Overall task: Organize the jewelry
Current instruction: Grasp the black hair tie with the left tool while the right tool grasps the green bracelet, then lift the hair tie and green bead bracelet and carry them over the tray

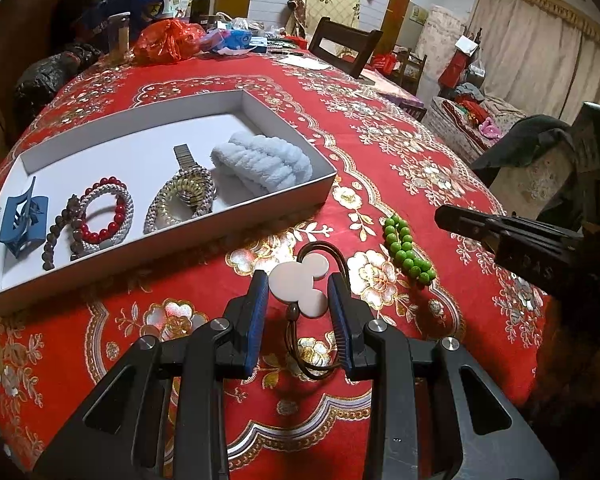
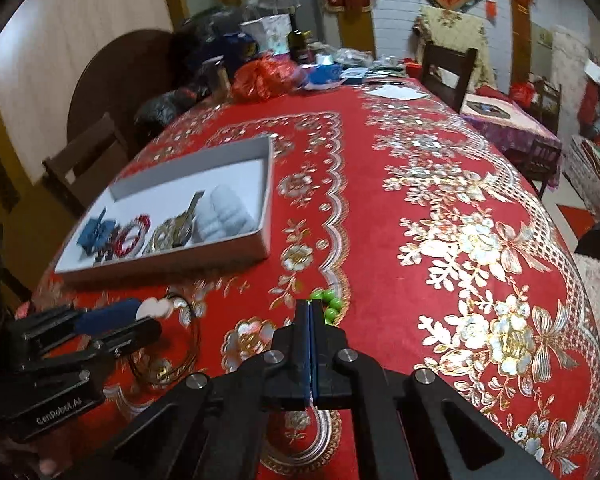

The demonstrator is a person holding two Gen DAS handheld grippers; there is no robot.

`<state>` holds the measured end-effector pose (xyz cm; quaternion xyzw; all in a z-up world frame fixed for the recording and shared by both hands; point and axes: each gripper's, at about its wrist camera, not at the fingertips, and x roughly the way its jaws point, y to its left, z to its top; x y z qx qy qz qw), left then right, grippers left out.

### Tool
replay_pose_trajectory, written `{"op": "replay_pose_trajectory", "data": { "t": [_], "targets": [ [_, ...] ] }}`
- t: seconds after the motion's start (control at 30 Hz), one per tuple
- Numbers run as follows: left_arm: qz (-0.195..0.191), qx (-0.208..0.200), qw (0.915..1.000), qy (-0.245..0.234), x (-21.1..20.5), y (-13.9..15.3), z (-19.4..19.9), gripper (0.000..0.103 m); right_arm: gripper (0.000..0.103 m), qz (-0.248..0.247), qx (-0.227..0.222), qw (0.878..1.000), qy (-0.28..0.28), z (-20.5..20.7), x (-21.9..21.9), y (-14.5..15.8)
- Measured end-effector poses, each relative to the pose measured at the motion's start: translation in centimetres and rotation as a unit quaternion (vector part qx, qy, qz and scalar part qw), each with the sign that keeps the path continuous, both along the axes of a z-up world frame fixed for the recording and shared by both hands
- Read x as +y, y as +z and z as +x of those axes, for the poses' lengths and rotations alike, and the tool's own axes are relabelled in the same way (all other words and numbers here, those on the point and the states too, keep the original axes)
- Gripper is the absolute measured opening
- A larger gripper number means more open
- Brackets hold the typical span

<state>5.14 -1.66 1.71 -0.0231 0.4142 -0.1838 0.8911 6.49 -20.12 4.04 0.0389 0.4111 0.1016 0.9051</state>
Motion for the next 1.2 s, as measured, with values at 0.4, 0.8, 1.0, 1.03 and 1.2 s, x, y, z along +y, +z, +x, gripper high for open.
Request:
{"op": "replay_pose_trajectory", "data": {
  "t": [0.4,0.8,1.0,1.03,1.2],
  "targets": [
    [-0.004,0.002,1.0000,-0.004,0.0,-0.3,0.0,0.029,0.018,-0.037,0.058,0.998,0.015,1.9,1.8,-3.2],
    [-0.005,0.003,1.0000,-0.002,0.1,-0.3,0.1,0.029,0.009,-0.082,0.065,0.994,0.031,0.6,2.4,-3.2],
    [-0.006,-0.001,1.0000,0.000,0.6,0.1,0.1,0.029,0.008,-0.060,0.006,0.998,0.017,-1.1,1.7,-0.3],
    [-0.007,-0.002,1.0000,0.000,0.7,0.1,0.1,0.029,0.008,-0.050,-0.006,0.999,0.015,-1.5,1.6,0.3],
    [-0.016,-0.011,0.9998,0.004,1.4,1.0,0.0,0.029,0.008,0.002,-0.039,0.999,-0.001,-2.8,0.4,2.5]
  ]
}}
